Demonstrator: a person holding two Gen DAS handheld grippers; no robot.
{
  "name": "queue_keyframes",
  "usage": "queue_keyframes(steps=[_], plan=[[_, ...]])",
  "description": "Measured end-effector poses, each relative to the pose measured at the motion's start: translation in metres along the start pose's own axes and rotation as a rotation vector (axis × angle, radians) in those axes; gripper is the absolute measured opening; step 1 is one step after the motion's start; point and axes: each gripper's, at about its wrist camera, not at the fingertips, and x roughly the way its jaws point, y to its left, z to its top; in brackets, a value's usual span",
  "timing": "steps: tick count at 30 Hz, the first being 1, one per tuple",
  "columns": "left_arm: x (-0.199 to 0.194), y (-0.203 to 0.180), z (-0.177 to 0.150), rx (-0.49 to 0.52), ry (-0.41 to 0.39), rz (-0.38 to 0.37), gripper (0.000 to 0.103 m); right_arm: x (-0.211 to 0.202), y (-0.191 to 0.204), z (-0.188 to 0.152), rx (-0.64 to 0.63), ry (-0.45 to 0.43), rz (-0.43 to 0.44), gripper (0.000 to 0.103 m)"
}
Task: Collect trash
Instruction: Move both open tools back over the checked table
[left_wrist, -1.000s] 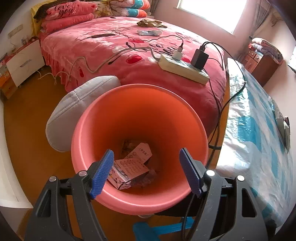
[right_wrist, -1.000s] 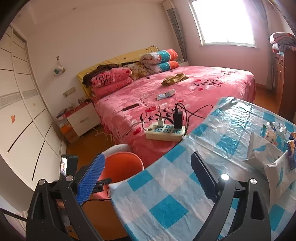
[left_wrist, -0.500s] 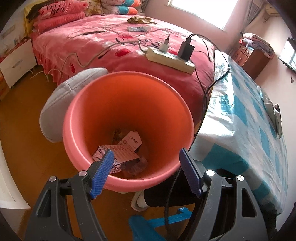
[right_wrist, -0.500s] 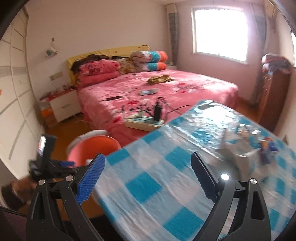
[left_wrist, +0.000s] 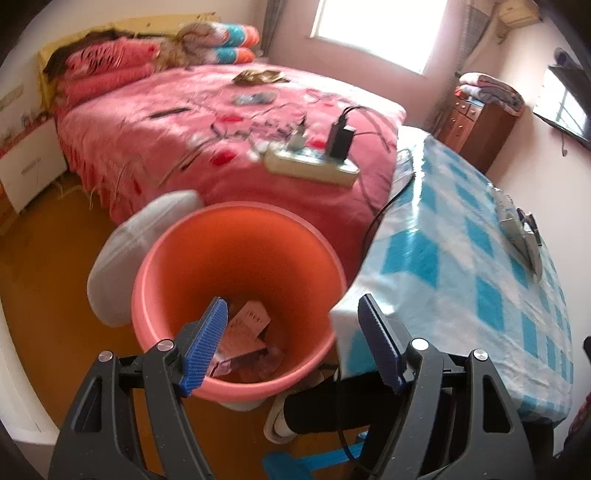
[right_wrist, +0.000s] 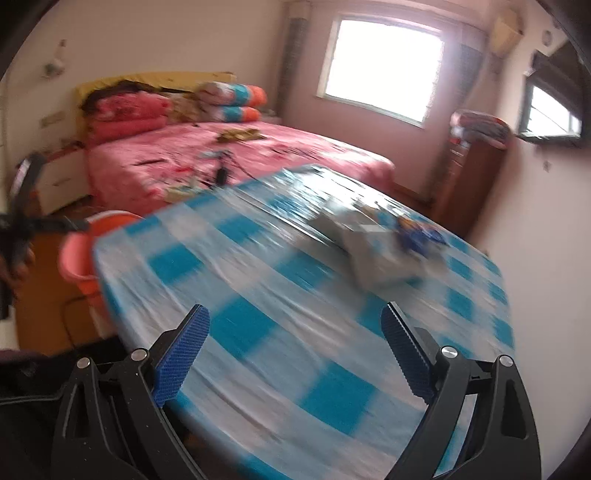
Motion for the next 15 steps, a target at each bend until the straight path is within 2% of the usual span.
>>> queue_keyframes(steps=[7, 15], plan=[[-0.014, -0.045, 0.020, 0.111, -0.057, -0.037, 0.076, -0.016, -0.061, -0.040, 0.148, 0.021, -0.158, 0.093], [-0.017, -0.105, 0.037, 0.246, -0.078, -0.104, 0.076, -0.036, -0.121, -0.068, 0.348, -0.011, -0.267, 0.093]])
